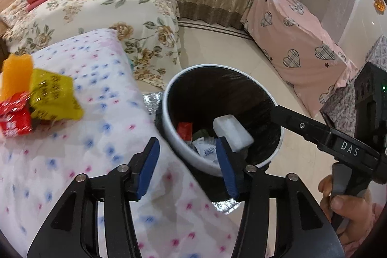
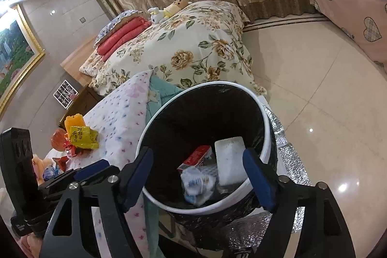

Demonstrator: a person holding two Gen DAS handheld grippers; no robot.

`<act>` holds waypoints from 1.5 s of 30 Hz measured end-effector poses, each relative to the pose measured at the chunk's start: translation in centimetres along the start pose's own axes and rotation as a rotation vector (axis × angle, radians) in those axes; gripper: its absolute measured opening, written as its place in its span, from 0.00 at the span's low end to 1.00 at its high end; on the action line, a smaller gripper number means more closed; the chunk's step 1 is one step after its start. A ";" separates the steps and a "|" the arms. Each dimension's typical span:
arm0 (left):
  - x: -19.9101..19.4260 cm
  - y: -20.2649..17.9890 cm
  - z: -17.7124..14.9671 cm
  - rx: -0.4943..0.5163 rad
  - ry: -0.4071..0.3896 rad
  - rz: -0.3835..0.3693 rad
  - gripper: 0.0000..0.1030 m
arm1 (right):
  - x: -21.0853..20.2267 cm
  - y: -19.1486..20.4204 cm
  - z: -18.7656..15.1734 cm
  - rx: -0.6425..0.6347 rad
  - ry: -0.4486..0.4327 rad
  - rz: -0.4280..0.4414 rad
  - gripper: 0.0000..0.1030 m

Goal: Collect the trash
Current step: 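Open both tools over the bin to drop the wrapper and foam block, then move both open tools back over the remaining trash on the bed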

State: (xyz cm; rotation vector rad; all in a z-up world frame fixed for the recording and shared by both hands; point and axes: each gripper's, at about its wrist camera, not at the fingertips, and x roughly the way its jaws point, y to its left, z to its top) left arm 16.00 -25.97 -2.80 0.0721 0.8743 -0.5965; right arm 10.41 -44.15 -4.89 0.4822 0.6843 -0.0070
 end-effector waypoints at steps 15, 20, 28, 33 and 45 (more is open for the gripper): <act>-4.6 6.4 -4.4 -0.170 -0.042 0.083 0.54 | 1.2 5.8 -1.9 -0.065 0.048 0.090 0.84; -6.1 8.8 -5.8 -0.223 -0.062 0.117 0.56 | 2.0 8.4 -2.8 -0.101 0.073 0.127 0.85; -7.6 12.0 -7.6 -0.296 -0.070 0.153 0.57 | 3.0 11.5 -3.8 -0.145 0.103 0.160 0.85; -8.3 13.4 -8.5 -0.326 -0.073 0.173 0.58 | 3.7 12.9 -4.2 -0.165 0.112 0.173 0.85; -10.3 18.1 -9.9 -0.410 -0.095 0.266 0.62 | 6.2 16.6 -4.7 -0.249 0.141 0.188 0.85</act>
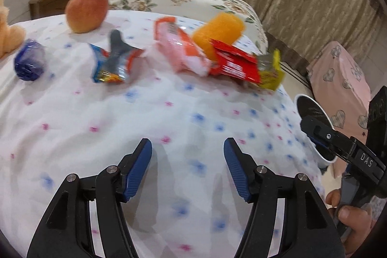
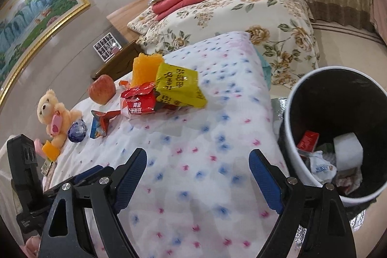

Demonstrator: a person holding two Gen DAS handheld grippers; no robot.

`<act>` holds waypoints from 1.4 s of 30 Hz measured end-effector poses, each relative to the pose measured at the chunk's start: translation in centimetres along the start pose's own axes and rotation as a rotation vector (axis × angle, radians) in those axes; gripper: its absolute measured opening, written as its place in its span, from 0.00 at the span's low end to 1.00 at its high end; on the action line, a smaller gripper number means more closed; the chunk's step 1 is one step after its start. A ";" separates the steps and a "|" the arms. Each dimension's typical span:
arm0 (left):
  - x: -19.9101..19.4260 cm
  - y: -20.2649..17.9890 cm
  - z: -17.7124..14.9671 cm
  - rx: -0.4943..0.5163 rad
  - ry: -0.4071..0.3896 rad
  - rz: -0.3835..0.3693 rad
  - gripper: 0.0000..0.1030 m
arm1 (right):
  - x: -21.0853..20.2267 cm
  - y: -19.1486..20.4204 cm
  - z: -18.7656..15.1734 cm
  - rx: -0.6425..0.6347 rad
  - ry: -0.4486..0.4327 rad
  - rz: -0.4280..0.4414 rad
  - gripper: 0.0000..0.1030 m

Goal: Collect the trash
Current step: 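Move both open tools back over the remaining trash on the bed, then grasp the silver-orange chip bag with the left tool while the right tool grasps the yellow snack bag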

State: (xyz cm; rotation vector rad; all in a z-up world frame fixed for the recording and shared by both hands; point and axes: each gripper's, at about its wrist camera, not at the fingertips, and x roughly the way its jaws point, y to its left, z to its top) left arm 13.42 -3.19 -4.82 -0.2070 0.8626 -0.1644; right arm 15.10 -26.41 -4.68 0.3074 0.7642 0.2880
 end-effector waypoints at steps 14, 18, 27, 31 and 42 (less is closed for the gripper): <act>0.9 5.6 3.1 -0.111 -0.028 0.081 0.66 | 3.2 1.3 2.4 -0.074 0.020 -0.027 0.85; 1.4 6.2 4.1 -0.117 -0.047 0.099 0.69 | 4.3 1.4 3.4 -0.102 0.021 -0.040 0.84; 3.4 6.7 6.1 -0.105 -0.042 0.128 0.73 | 6.2 1.7 5.0 -0.144 0.031 -0.057 0.67; 3.7 6.2 6.2 -0.074 -0.041 0.118 0.49 | 6.7 1.6 5.1 -0.142 0.039 -0.067 0.46; 2.3 4.9 4.9 -0.028 -0.057 0.062 0.22 | 4.5 1.5 4.0 -0.115 0.003 -0.030 0.21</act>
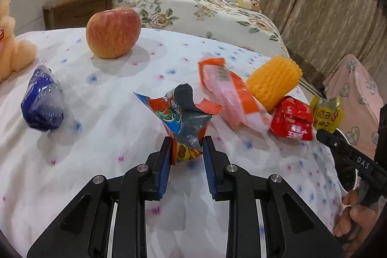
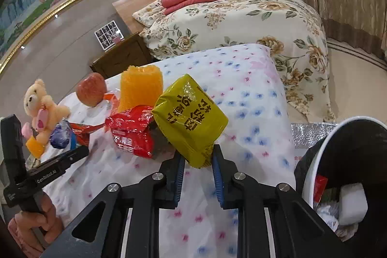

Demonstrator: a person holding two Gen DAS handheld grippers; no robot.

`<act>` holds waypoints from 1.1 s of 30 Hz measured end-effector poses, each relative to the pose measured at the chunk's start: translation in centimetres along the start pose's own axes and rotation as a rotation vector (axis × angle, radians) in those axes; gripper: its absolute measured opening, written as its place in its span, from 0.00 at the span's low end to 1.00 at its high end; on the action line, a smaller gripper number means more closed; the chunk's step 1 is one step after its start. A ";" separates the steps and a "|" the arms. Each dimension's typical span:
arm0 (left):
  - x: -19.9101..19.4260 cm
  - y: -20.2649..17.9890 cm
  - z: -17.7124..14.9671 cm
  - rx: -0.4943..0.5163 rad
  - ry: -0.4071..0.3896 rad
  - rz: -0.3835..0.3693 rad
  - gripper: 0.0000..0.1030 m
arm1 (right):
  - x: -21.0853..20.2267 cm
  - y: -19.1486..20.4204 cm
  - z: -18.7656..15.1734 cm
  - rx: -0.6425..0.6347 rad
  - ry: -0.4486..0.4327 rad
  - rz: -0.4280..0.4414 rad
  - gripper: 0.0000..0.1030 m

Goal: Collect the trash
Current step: 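Grasp the silver-orange chip bag with the left tool while the right tool grasps the yellow snack bag, then carry the chip bag with the left tool while the right tool carries the yellow bag over the bin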

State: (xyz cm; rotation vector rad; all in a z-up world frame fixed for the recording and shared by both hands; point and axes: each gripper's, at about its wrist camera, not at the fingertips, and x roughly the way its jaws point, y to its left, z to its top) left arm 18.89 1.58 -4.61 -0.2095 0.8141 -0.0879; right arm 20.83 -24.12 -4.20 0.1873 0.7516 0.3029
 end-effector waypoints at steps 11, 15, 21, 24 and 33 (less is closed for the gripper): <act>-2.6 -2.2 -3.0 0.018 0.020 -0.076 0.22 | -3.5 -0.8 -2.7 0.050 -0.021 0.015 0.21; -3.2 -3.8 -4.0 0.045 0.031 -0.108 0.22 | -4.7 -1.3 -3.4 0.065 -0.028 0.013 0.21; -4.2 -6.5 -4.6 0.091 0.030 -0.158 0.22 | -6.5 -2.7 -4.6 0.095 -0.039 -0.002 0.21; -4.3 -8.0 -4.8 0.119 0.034 -0.183 0.22 | -7.3 -3.5 -5.2 0.109 -0.042 -0.015 0.21; -4.3 -12.4 -5.1 0.191 0.045 -0.239 0.22 | -9.3 -5.9 -6.3 0.153 -0.056 -0.054 0.21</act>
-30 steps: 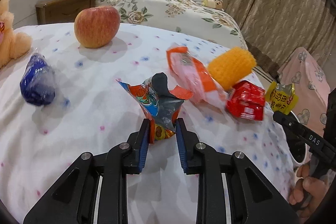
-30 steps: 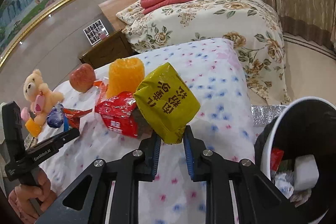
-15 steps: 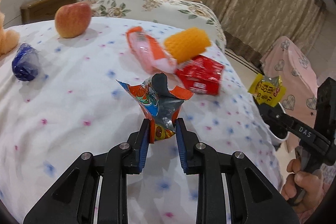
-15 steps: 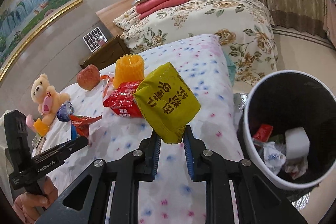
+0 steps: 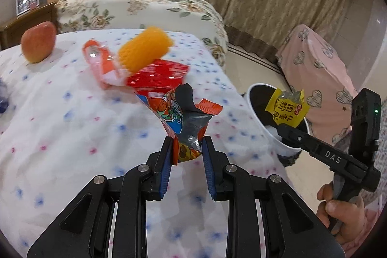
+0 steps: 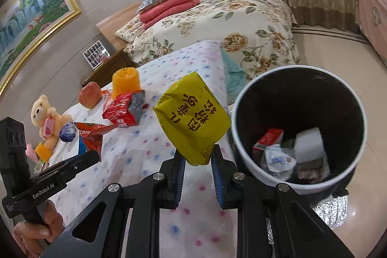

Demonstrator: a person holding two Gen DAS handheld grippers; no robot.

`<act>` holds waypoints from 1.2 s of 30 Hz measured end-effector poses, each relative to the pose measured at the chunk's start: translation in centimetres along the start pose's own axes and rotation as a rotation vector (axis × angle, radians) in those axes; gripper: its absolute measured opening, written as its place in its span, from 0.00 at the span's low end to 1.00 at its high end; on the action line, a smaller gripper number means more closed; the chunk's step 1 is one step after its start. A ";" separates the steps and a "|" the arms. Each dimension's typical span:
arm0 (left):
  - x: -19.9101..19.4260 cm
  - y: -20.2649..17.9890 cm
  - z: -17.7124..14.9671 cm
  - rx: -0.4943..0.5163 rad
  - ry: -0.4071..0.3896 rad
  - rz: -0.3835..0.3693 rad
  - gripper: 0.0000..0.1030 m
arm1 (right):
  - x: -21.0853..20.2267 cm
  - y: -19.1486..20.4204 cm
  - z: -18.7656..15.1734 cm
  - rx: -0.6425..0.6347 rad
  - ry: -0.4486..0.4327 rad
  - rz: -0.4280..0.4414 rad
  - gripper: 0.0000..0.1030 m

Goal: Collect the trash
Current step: 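Carry the chip bag with the left tool while the right tool carries the yellow bag over the bin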

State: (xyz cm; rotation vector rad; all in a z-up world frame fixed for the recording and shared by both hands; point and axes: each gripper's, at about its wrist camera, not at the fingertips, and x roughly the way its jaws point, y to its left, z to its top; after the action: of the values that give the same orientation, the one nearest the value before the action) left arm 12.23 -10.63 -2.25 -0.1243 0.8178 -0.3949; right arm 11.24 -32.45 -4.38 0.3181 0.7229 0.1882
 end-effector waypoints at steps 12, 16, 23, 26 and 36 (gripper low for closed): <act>1.6 -3.8 0.6 0.065 0.029 -0.047 0.22 | -1.7 -3.3 -0.4 0.065 -0.022 -0.039 0.21; 2.2 -4.8 0.8 0.085 0.040 -0.057 0.22 | -2.1 -4.3 -0.4 0.083 -0.027 -0.053 0.21; 3.5 -6.8 1.3 0.115 0.058 -0.077 0.22 | -2.8 -5.8 -0.5 0.113 -0.036 -0.076 0.21; 4.0 -7.6 1.5 0.130 0.063 -0.084 0.22 | -2.8 -6.6 -0.4 0.125 -0.039 -0.084 0.21; 5.7 -10.0 2.2 0.172 0.078 -0.103 0.22 | -3.2 -8.4 -0.2 0.155 -0.045 -0.104 0.21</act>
State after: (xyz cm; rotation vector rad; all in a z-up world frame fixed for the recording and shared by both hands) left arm 14.39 -22.18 -2.06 0.0095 0.8526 -0.5683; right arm 9.26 -41.11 -5.49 0.4302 0.7093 0.0258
